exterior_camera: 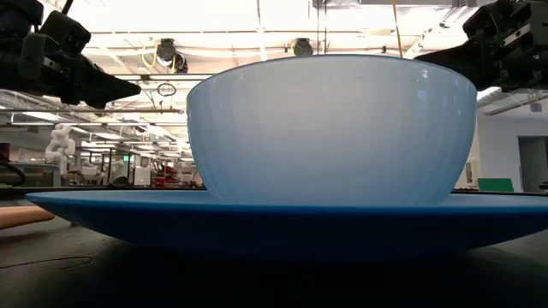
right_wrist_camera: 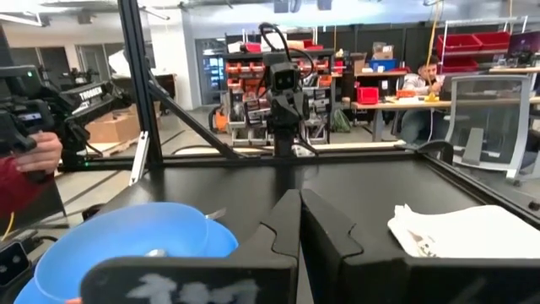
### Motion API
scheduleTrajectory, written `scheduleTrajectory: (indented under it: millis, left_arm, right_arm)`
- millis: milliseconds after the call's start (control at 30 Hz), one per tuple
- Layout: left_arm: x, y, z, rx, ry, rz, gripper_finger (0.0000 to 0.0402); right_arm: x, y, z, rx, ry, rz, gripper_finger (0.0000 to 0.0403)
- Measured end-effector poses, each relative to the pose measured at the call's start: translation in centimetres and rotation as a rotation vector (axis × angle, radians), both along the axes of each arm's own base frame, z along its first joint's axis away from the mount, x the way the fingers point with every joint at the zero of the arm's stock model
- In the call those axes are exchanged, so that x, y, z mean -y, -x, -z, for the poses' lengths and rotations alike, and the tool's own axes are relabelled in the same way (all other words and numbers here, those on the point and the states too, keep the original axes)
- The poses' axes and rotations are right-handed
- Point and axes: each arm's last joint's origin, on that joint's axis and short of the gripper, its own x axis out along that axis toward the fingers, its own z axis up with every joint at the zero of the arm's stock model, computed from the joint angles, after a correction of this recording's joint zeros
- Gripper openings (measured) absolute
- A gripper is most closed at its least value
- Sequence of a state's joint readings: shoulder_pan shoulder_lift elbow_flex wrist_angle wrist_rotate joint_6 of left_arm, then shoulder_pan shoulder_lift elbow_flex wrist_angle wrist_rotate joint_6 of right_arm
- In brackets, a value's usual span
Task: Set table place
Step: Return to Home Position
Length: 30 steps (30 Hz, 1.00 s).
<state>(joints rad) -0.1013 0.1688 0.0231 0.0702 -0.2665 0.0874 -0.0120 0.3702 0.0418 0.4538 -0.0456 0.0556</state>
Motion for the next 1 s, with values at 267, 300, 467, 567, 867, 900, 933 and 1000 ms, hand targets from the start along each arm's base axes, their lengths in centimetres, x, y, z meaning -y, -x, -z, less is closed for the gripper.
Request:
scheduleTrajectory:
  millis: [267,300,467,567,867,900,933,1000]
  left_arm:
    - [-0.01,0.02,0.23,-0.022,0.009,-0.005,0.0026]
    - [-0.01,0.03,0.29,-0.028,0.008,-0.005,0.0026]
    - [-0.02,0.04,0.43,-0.043,0.013,-0.006,0.0026]
    - [-0.02,0.04,0.43,-0.043,0.013,-0.006,0.0026]
    - [-0.02,0.04,0.43,-0.043,0.013,-0.006,0.0026]
    - [-0.02,0.05,0.42,-0.042,0.013,-0.006,0.0026]
    - [-0.02,0.04,0.43,-0.043,0.013,-0.006,0.0026]
    - [-0.02,0.04,0.43,-0.043,0.013,-0.006,0.0026]
  right_arm:
    - [0.00,0.00,0.01,-0.003,-0.040,-0.003,0.0000]
    - [0.00,0.00,0.01,-0.003,-0.050,-0.004,0.0000]
    - [0.00,0.00,0.02,-0.004,-0.066,-0.005,0.0000]
    - [0.00,0.00,0.02,-0.004,-0.066,-0.005,0.0000]
    - [0.00,0.00,0.02,-0.004,-0.066,-0.005,0.0000]
    - [0.00,0.00,0.02,-0.004,-0.066,-0.005,0.0000]
    - [0.00,0.00,0.02,-0.004,-0.066,-0.005,0.0000]
    - [0.00,0.00,0.02,-0.004,-0.066,-0.005,0.0000]
